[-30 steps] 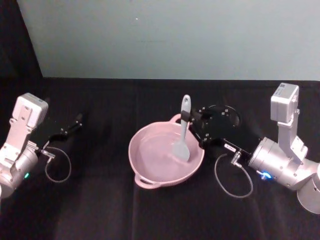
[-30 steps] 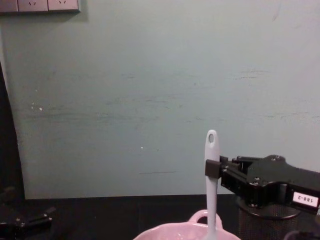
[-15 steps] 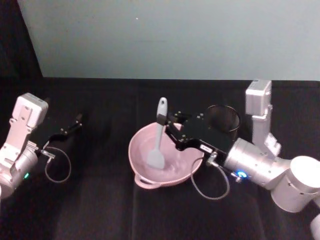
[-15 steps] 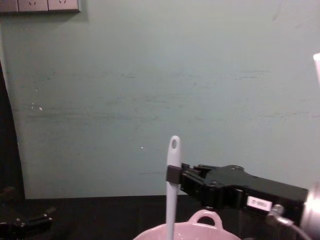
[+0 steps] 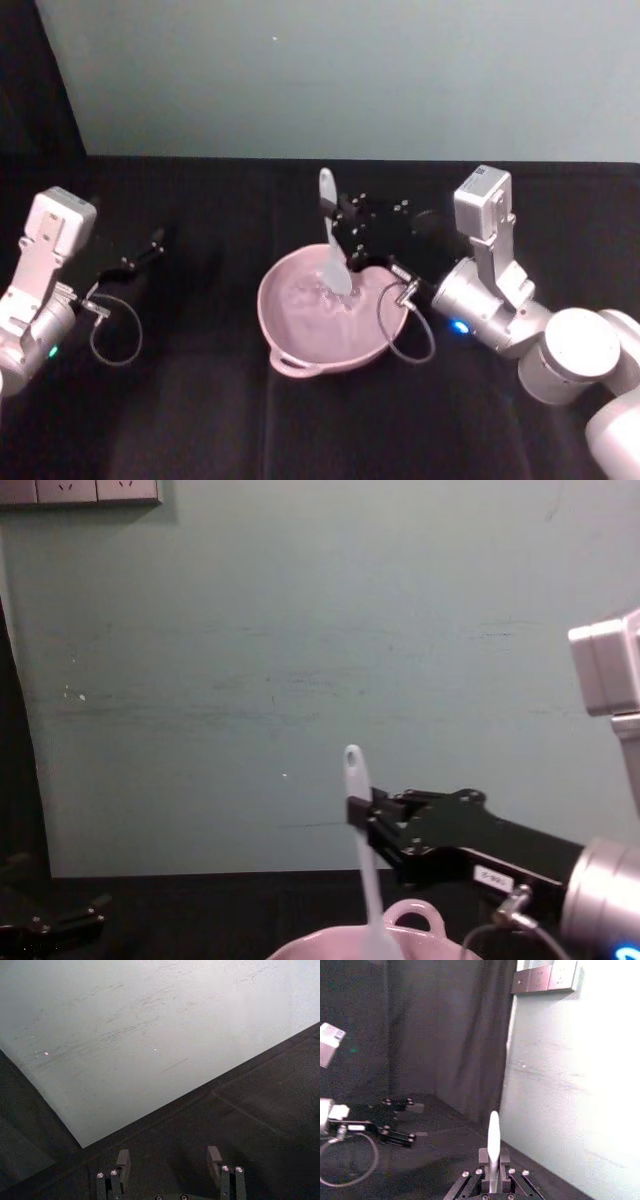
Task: Use the one hand to pick up the spoon and stir the clear water in the bowl.
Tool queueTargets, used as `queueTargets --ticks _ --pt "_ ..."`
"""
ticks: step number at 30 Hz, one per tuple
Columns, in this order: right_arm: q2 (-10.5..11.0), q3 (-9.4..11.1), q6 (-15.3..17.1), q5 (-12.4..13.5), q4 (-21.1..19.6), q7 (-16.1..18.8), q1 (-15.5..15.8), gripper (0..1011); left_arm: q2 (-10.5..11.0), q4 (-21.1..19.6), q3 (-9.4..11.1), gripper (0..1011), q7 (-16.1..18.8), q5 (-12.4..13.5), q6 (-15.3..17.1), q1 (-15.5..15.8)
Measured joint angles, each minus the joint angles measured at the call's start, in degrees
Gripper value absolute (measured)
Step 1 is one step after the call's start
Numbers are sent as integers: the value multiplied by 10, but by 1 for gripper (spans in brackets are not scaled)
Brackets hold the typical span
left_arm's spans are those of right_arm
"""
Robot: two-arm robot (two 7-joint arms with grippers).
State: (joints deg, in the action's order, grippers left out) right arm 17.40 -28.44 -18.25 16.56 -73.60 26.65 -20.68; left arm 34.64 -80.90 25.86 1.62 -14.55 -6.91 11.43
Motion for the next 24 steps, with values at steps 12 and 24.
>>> queueTargets --ticks 12,24 --pt "50 43 15 26 -75 25 63 124 0 0 0 1011 0 0 0 0" --pt "56 41 78 96 -141 68 107 124 0 0 0 1011 0 0 0 0"
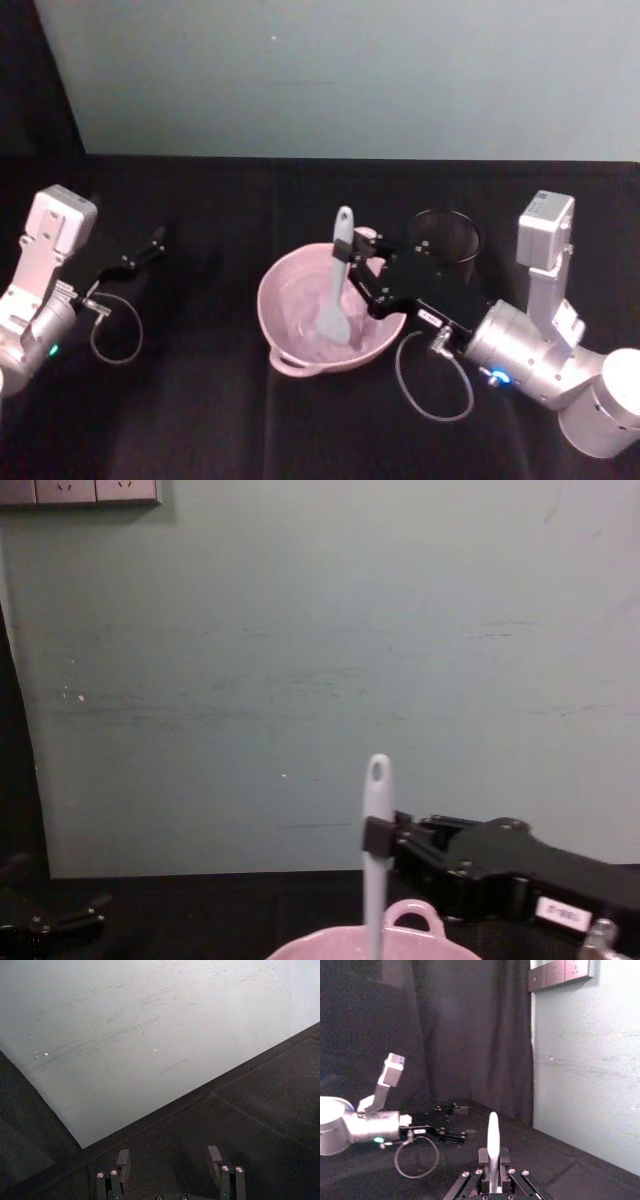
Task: Use the one hand to pick up the spoon and stir the clear water in the bowl.
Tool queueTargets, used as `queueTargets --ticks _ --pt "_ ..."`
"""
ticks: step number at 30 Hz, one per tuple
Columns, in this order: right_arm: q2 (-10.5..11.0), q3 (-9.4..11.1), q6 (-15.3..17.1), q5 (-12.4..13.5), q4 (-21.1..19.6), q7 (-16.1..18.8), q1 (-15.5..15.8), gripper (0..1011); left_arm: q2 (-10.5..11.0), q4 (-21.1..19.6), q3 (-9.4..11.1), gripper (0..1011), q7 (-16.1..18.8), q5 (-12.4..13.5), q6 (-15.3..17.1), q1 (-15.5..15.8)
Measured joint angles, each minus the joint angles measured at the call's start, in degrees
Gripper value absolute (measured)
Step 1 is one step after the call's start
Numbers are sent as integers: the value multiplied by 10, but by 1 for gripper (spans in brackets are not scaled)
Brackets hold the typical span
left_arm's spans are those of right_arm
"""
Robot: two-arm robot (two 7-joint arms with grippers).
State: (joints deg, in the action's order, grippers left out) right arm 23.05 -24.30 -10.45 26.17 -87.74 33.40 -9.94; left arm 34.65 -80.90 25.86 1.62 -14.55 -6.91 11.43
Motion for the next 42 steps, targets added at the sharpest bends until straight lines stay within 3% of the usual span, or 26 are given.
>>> queueTargets --ticks 7,13,18,23,29,35,42 --pt "-21 -23 2 1 15 3 -21 124 0 0 0 1011 0 0 0 0" --pt "-55 -42 -17 -31 63 -14 -57 124 0 0 0 1011 0 0 0 0" --pt "-78 -46 -38 -66 105 -38 -81 124 0 0 0 1011 0 0 0 0" --pt "-93 -30 -59 -94 141 -70 -98 124 0 0 0 1011 0 0 0 0" --pt "-80 -7 -62 -96 135 -75 -92 124 0 0 0 1011 0 0 0 0" --pt "-39 23 -43 -54 62 -41 -38 124 0 0 0 1011 0 0 0 0" --pt "-7 20 -18 -12 -6 -4 13 124 0 0 0 1011 0 0 0 0"
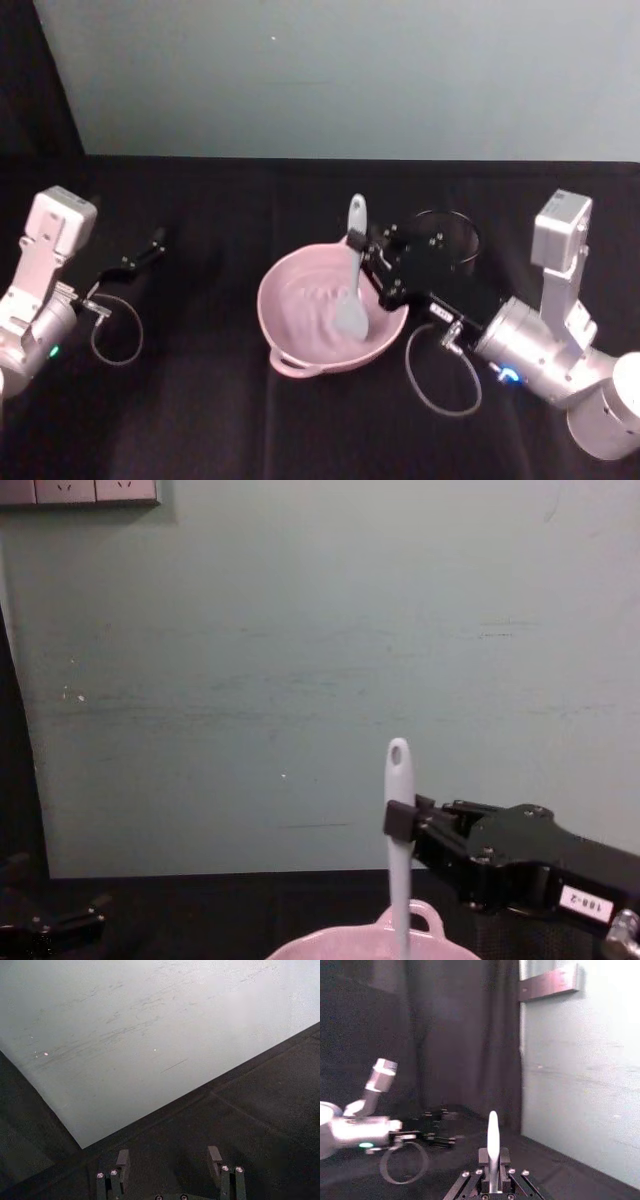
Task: Use the one hand to pick up the spoon and stir the clear water in the bowl.
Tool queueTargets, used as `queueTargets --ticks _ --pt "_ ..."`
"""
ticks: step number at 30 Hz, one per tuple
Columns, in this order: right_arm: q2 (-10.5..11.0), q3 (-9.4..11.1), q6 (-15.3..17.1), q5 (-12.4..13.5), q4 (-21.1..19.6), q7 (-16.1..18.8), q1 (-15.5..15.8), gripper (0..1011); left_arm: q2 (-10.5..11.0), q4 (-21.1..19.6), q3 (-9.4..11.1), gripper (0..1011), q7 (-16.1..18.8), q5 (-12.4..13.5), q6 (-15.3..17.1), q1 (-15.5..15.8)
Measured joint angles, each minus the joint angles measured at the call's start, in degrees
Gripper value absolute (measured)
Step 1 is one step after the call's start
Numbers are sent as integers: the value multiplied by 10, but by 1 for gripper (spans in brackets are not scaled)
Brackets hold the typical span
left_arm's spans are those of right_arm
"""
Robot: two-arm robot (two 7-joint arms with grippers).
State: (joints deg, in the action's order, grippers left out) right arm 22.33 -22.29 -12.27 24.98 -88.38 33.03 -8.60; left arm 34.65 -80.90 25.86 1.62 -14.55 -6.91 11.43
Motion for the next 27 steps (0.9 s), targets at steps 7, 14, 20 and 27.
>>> queueTargets --ticks 7,14,20,27 --pt "-2 -27 11 9 -11 11 -1 124 0 0 0 1011 0 0 0 0" --pt "-38 -56 -3 -20 39 -5 -42 124 0 0 0 1011 0 0 0 0" --pt "-75 -59 -27 -56 102 -42 -76 124 0 0 0 1011 0 0 0 0" --pt "-95 -37 -51 -84 148 -73 -101 123 0 0 0 1011 0 0 0 0"
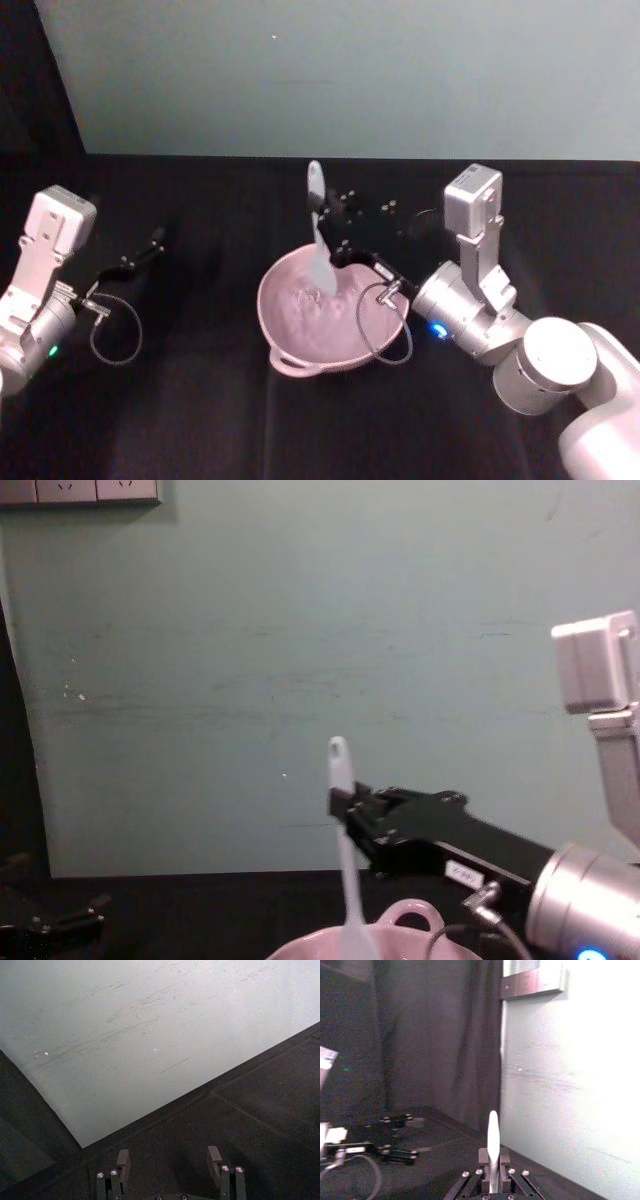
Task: Use the one hand to pick up the spoon and stir the clear water in the bowl.
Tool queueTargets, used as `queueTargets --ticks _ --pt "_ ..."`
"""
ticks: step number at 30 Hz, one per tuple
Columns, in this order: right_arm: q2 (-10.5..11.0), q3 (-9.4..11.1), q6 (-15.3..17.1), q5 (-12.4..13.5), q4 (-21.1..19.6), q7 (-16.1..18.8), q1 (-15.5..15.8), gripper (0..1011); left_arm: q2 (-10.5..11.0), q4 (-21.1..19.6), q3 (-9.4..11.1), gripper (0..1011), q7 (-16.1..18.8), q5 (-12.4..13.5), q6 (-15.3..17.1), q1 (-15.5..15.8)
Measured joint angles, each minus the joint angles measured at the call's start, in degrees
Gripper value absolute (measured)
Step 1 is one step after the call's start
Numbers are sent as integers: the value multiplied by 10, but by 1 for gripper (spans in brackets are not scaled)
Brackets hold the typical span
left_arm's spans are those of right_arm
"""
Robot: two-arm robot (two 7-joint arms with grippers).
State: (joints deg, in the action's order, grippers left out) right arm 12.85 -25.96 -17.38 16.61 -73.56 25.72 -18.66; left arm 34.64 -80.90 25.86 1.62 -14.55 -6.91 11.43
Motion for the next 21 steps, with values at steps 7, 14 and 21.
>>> queueTargets --ticks 7,14,21 --pt "22 30 9 -7 -10 -7 8 124 0 0 0 1011 0 0 0 0" --pt "62 54 57 37 -87 24 62 123 0 0 0 1011 0 0 0 0" --pt "78 42 84 81 -134 59 94 124 0 0 0 1011 0 0 0 0"
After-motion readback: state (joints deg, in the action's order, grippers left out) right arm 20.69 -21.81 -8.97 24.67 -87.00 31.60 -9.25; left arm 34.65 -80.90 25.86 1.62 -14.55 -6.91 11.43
